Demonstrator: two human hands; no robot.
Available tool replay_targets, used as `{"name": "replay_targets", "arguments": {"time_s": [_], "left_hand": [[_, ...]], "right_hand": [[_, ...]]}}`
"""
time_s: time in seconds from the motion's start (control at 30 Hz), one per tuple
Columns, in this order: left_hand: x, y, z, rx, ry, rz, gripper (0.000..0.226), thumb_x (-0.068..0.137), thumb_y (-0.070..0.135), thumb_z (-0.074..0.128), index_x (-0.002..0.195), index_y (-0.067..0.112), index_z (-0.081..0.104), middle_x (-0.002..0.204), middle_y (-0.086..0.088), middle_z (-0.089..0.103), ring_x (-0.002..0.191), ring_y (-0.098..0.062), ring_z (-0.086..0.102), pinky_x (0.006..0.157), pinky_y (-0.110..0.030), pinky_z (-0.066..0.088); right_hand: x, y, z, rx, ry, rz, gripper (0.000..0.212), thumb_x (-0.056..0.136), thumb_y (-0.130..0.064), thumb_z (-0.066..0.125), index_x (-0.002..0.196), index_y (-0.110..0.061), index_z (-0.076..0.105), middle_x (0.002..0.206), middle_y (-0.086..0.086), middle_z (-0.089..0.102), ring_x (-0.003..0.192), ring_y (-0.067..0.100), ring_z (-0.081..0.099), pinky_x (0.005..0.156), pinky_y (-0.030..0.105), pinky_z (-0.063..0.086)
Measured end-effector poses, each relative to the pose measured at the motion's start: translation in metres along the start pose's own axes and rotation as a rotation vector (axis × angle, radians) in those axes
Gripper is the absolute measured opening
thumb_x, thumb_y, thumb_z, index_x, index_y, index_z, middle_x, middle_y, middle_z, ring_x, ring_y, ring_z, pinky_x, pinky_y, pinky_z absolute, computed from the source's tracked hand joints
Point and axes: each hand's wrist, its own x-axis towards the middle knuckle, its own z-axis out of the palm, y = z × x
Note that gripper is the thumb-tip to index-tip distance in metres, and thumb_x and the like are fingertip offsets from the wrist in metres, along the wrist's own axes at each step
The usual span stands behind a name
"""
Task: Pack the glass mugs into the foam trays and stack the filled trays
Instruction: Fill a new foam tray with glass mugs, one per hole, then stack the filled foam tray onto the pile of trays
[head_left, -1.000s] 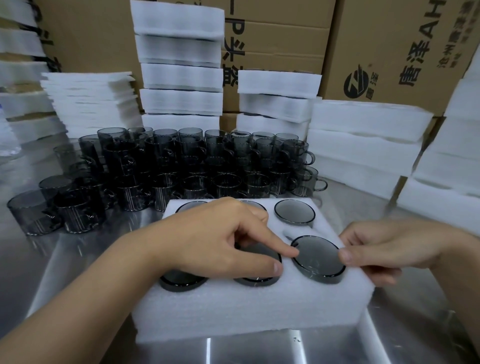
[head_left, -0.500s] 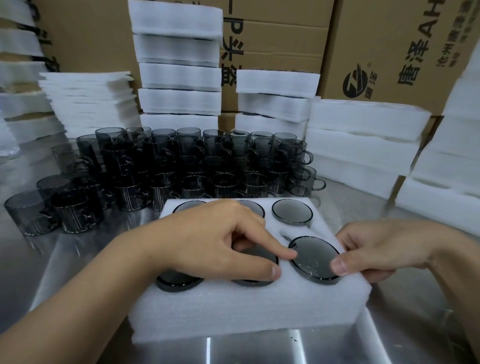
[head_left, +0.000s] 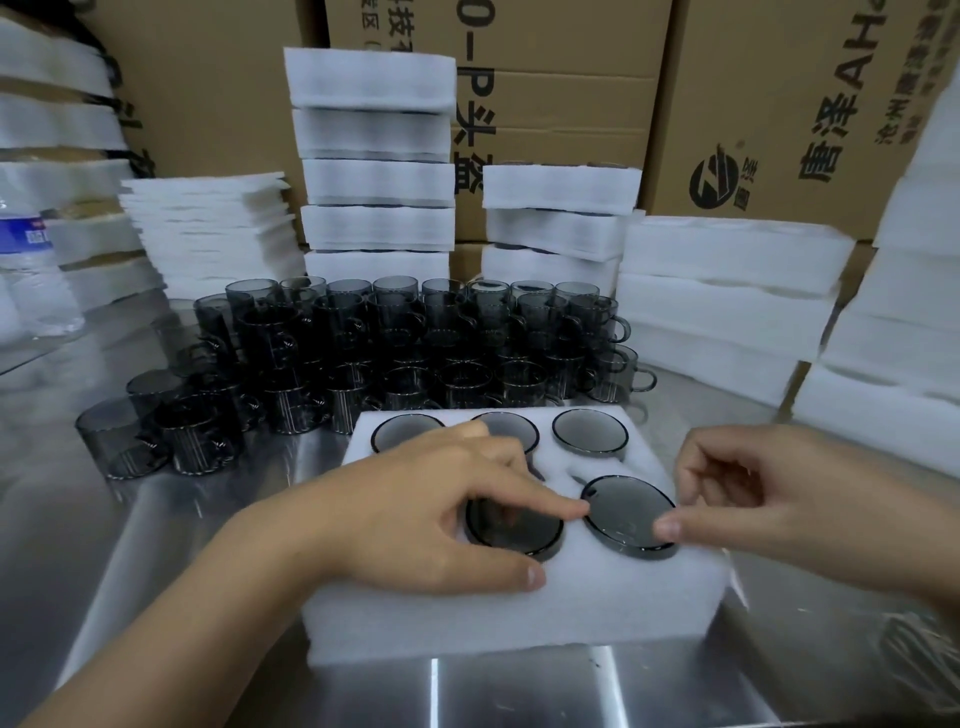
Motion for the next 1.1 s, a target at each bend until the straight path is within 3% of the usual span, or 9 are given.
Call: {"name": "replay_targets", "arguments": {"time_s": [0.13, 0.2, 0.27, 0.33, 0.43, 0.6, 0.77, 0.93, 1.1], "left_hand": [[-0.035, -0.001, 0.001, 0.108, 0.276, -0.043, 0.043, 0.071, 0.066, 0.057, 0.109, 0.049, 0.065, 0.103, 0.026, 0.054, 0.103, 0.004, 0.051, 0.091, -0.024, 0.042], [-0.057, -0.002, 0.003, 0.289, 0.404, -0.050, 0.045, 0.066, 0.071, 0.056, 0.098, 0.043, 0.071, 0.094, 0.028, 0.061, 0.089, 0.010, 0.054, 0.079, -0.022, 0.046], [-0.072, 0.001, 0.008, 0.423, 0.419, -0.074, 0.046, 0.064, 0.073, 0.052, 0.090, 0.041, 0.073, 0.084, 0.030, 0.062, 0.076, 0.011, 0.052, 0.066, -0.014, 0.044], [-0.079, -0.001, 0.015, 0.466, 0.412, -0.078, 0.044, 0.067, 0.067, 0.050, 0.089, 0.038, 0.073, 0.082, 0.028, 0.062, 0.073, 0.008, 0.051, 0.063, -0.011, 0.039], [-0.081, -0.006, 0.018, 0.516, 0.418, -0.011, 0.039, 0.077, 0.056, 0.050, 0.090, 0.028, 0.074, 0.084, 0.019, 0.064, 0.077, 0.002, 0.050, 0.068, -0.015, 0.036], [-0.076, 0.001, -0.003, 0.579, 0.503, 0.077, 0.039, 0.085, 0.056, 0.048, 0.098, 0.026, 0.071, 0.090, 0.016, 0.063, 0.081, -0.001, 0.051, 0.072, -0.019, 0.039], [-0.027, 0.015, -0.062, 0.634, 0.582, 0.172, 0.040, 0.083, 0.052, 0.053, 0.105, 0.023, 0.069, 0.095, 0.010, 0.066, 0.085, -0.009, 0.058, 0.072, -0.030, 0.046], [0.063, -0.003, -0.125, 0.643, 0.564, 0.086, 0.037, 0.085, 0.043, 0.059, 0.117, 0.024, 0.061, 0.106, 0.007, 0.062, 0.099, -0.012, 0.052, 0.080, -0.036, 0.048], [0.153, -0.038, -0.199, 0.796, 0.518, -0.005, 0.033, 0.091, 0.035, 0.060, 0.122, 0.023, 0.055, 0.118, 0.004, 0.057, 0.109, -0.019, 0.051, 0.075, -0.030, 0.036]], "right_hand": [[-0.019, -0.007, 0.013, -0.206, 0.114, -0.239, 0.041, 0.065, -0.075, 0.057, 0.089, -0.042, 0.064, 0.094, -0.024, 0.058, 0.088, -0.003, 0.054, 0.077, 0.010, 0.037], [-0.025, -0.007, 0.023, -0.403, 0.181, -0.371, 0.036, 0.070, -0.068, 0.057, 0.087, -0.038, 0.067, 0.095, -0.023, 0.058, 0.089, -0.005, 0.049, 0.080, 0.016, 0.035], [-0.028, -0.006, 0.032, -0.544, 0.251, -0.446, 0.038, 0.070, -0.060, 0.055, 0.087, -0.030, 0.070, 0.092, -0.017, 0.062, 0.086, 0.004, 0.046, 0.075, 0.025, 0.032], [-0.029, -0.006, 0.039, -0.618, 0.297, -0.463, 0.039, 0.070, -0.057, 0.054, 0.086, -0.025, 0.071, 0.088, -0.014, 0.065, 0.082, 0.009, 0.044, 0.071, 0.027, 0.030], [-0.031, -0.005, 0.040, -0.626, 0.311, -0.429, 0.040, 0.075, -0.057, 0.050, 0.086, -0.024, 0.070, 0.084, -0.013, 0.064, 0.078, 0.009, 0.040, 0.068, 0.027, 0.028], [-0.036, -0.010, 0.016, -0.542, 0.430, -0.435, 0.032, 0.077, -0.057, 0.054, 0.099, -0.034, 0.052, 0.092, -0.016, 0.060, 0.078, 0.010, 0.043, 0.069, 0.027, 0.030], [-0.016, -0.017, -0.045, -0.576, 0.552, -0.363, 0.032, 0.076, -0.056, 0.056, 0.101, -0.038, 0.052, 0.094, -0.019, 0.050, 0.080, 0.017, 0.045, 0.070, 0.037, 0.038], [0.052, -0.013, -0.103, -0.622, 0.700, -0.183, 0.038, 0.077, -0.043, 0.065, 0.106, -0.019, 0.062, 0.098, 0.000, 0.055, 0.089, 0.026, 0.050, 0.080, 0.047, 0.041], [0.137, 0.010, -0.140, -0.637, 0.761, -0.024, 0.042, 0.082, -0.042, 0.065, 0.118, -0.020, 0.058, 0.119, 0.005, 0.055, 0.107, 0.030, 0.052, 0.076, 0.038, 0.040]]}}
